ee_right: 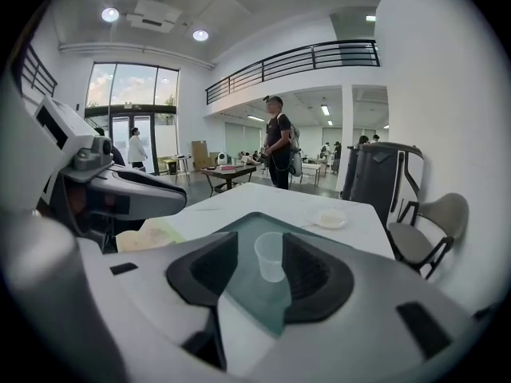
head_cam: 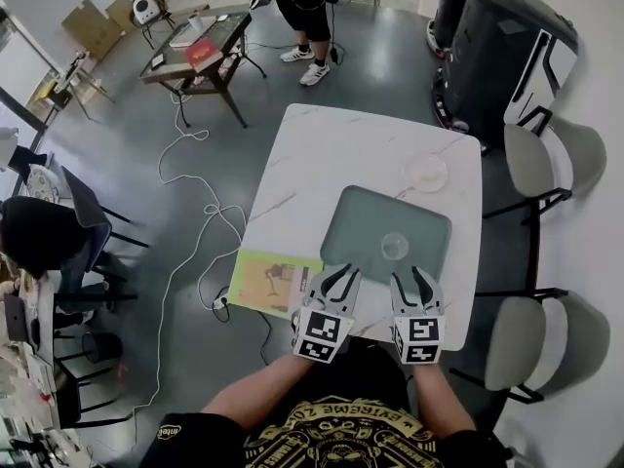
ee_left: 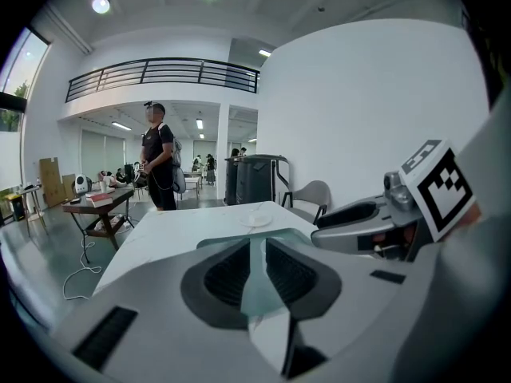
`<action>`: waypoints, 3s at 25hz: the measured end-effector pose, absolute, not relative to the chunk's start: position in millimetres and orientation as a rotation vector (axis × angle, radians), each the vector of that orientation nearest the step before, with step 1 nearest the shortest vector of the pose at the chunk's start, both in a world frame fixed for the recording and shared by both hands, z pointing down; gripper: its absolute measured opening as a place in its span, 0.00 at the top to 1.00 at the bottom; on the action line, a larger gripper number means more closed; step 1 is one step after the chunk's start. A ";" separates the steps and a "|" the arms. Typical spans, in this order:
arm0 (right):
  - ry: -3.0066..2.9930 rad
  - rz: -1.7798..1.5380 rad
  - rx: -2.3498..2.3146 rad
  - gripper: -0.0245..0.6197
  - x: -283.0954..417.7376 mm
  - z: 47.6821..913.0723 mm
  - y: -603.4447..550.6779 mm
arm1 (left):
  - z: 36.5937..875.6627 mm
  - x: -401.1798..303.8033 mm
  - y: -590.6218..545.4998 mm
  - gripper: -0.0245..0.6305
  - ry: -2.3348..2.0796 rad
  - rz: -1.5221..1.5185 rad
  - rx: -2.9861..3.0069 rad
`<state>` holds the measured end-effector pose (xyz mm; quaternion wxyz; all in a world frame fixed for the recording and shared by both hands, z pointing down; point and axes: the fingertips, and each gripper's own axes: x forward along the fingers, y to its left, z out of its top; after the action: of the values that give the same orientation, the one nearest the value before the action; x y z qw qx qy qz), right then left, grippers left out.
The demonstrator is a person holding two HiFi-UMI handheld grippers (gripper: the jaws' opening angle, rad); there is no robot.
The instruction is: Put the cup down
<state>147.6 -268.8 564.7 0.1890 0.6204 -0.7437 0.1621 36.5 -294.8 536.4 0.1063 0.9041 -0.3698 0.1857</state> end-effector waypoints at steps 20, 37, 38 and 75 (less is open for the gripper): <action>-2.084 0.411 1.924 0.95 112.0 500.8 -206.4 | 500.9 -2.0 -232.9 0.85 -1.039 0.491 2.718; -2.083 0.367 1.972 0.95 71.4 465.2 -137.7 | 489.1 -35.6 -159.9 0.85 -0.939 0.384 2.749; -2.082 0.367 1.966 0.95 69.8 463.6 -134.5 | 488.9 -36.6 -156.0 0.85 -0.931 0.381 2.744; -2.529 0.147 1.474 0.95 123.8 425.7 32.4 | 443.5 20.0 36.3 0.85 -1.446 0.373 2.535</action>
<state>123.8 32.4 425.7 0.1051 0.5002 -0.8581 0.0498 20.0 36.3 443.5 0.0996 0.8574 -0.4890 0.1261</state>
